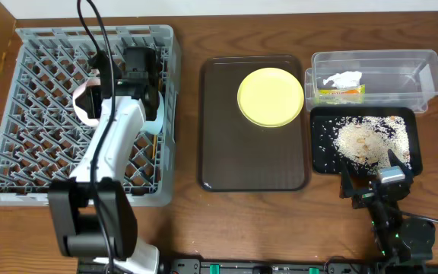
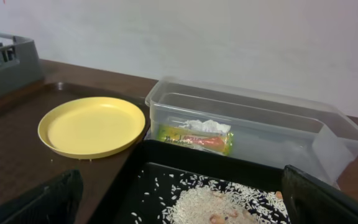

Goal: Sort waste into correct bins and load items into the dishwasher
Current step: 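Carry the pink bowl into the rack and release it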

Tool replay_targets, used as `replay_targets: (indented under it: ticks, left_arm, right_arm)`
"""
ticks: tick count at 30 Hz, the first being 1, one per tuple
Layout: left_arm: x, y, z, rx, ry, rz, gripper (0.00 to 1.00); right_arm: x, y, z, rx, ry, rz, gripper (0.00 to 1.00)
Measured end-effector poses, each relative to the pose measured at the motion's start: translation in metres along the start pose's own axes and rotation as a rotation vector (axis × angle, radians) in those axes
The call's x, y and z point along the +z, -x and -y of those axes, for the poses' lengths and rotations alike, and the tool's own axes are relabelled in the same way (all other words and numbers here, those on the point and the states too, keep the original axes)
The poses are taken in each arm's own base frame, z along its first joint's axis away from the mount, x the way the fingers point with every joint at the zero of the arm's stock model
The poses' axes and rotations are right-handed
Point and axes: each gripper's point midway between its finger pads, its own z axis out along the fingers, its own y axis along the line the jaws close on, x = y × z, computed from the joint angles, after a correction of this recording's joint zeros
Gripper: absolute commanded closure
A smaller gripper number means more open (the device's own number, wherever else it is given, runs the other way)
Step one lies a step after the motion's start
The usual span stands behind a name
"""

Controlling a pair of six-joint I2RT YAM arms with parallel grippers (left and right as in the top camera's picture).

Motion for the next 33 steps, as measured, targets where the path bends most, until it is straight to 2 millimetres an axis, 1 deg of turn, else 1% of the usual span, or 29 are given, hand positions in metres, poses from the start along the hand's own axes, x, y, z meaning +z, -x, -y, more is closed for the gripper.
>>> replay_targets:
  ticks: [1, 6, 8, 9, 11, 15, 16, 17, 18, 19, 20, 22, 24, 27, 30, 32, 33]
  left_arm:
    - [0.004, -0.003, 0.005, 0.023, 0.011, -0.011, 0.92]
    - [0.009, -0.007, 0.016, 0.064, 0.018, -0.024, 0.92]
    - [0.01, -0.01, 0.018, 0.081, 0.027, -0.027, 0.91]
    - [0.01, -0.011, 0.018, 0.083, 0.028, -0.027, 0.89]
    - [0.007, -0.01, 0.02, 0.091, 0.028, -0.019, 0.84]
    - [-0.005, -0.008, 0.029, 0.117, 0.005, 0.008, 0.83]
    - [-0.008, -0.007, 0.031, 0.121, 0.001, 0.015, 0.78]
    - [-0.011, -0.006, 0.033, 0.125, -0.003, 0.022, 0.75]
    - [-0.013, -0.006, 0.034, 0.129, -0.008, 0.026, 0.67]
    - [-0.014, -0.007, 0.036, 0.132, -0.017, 0.025, 0.62]
    - [-0.014, -0.008, 0.037, 0.139, -0.021, 0.022, 0.62]
    - [-0.013, -0.013, 0.04, 0.168, -0.035, 0.008, 0.55]
    - [-0.013, -0.02, 0.045, 0.192, -0.067, -0.011, 0.52]
    - [-0.016, -0.036, 0.064, 0.237, -0.191, -0.066, 0.34]
    - [-0.024, -0.05, 0.083, 0.254, -0.335, -0.12, 0.27]
    - [-0.032, -0.055, 0.086, 0.24, -0.411, -0.139, 0.24]
    - [-0.04, -0.055, 0.083, 0.212, -0.462, -0.146, 0.23]
  right_arm:
    - [0.0, 0.0, 0.0, 0.0, 0.0, 0.0, 0.01]
    - [0.0, 0.0, 0.0, 0.0, 0.0, 0.0, 0.01]
    - [0.0, 0.0, 0.0, 0.0, 0.0, 0.0, 0.01]
    - [0.0, 0.0, 0.0, 0.0, 0.0, 0.0, 0.01]
    - [0.0, 0.0, 0.0, 0.0, 0.0, 0.0, 0.01]
    - [0.0, 0.0, 0.0, 0.0, 0.0, 0.0, 0.01]
    - [0.0, 0.0, 0.0, 0.0, 0.0, 0.0, 0.01]
    - [0.0, 0.0, 0.0, 0.0, 0.0, 0.0, 0.01]
    - [0.0, 0.0, 0.0, 0.0, 0.0, 0.0, 0.01]
    - [0.0, 0.0, 0.0, 0.0, 0.0, 0.0, 0.01]
    - [0.0, 0.0, 0.0, 0.0, 0.0, 0.0, 0.01]
    - [0.0, 0.0, 0.0, 0.0, 0.0, 0.0, 0.01]
    - [0.0, 0.0, 0.0, 0.0, 0.0, 0.0, 0.01]
    - [0.0, 0.0, 0.0, 0.0, 0.0, 0.0, 0.01]
    - [0.0, 0.0, 0.0, 0.0, 0.0, 0.0, 0.01]
    - [0.0, 0.0, 0.0, 0.0, 0.0, 0.0, 0.01]
    - [0.0, 0.0, 0.0, 0.0, 0.0, 0.0, 0.01]
